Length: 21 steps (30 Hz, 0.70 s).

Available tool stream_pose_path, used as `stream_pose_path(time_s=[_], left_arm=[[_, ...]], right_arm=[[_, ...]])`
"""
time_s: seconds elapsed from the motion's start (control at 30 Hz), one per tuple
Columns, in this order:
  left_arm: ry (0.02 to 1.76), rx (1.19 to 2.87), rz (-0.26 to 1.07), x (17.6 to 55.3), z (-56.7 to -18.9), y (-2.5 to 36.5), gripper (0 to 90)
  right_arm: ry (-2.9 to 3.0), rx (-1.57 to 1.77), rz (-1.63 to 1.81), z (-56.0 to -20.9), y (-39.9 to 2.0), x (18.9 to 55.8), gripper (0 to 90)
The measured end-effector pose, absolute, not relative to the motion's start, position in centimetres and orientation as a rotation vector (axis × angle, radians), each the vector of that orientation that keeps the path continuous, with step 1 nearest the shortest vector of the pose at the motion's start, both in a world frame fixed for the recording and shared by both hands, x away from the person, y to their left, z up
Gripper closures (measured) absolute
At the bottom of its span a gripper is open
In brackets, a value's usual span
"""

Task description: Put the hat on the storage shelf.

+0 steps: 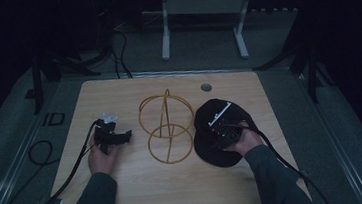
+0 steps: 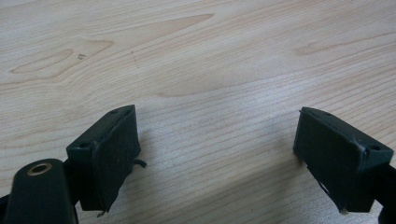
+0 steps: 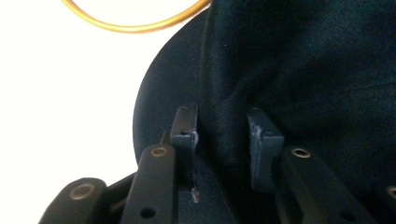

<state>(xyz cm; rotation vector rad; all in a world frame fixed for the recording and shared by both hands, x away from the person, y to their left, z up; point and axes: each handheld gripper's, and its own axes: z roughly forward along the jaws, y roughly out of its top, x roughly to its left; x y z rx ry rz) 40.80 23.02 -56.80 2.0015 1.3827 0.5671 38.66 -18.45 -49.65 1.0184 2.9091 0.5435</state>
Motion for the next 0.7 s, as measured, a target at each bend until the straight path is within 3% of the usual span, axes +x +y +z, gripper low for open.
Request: stream_pose_path(time_s=[0.37,0.7], left_arm=[[1.382,2.002,0.567,40.8,-56.8,23.0,13.8],[1.382,2.001,0.567,40.8,-56.8,23.0,13.8]], right_arm=[[2.892,1.006,0.557,-49.0,-19.1,38.2,78.5],[2.868,0.955,0.531,-47.8,-19.6,37.6,78.9]])
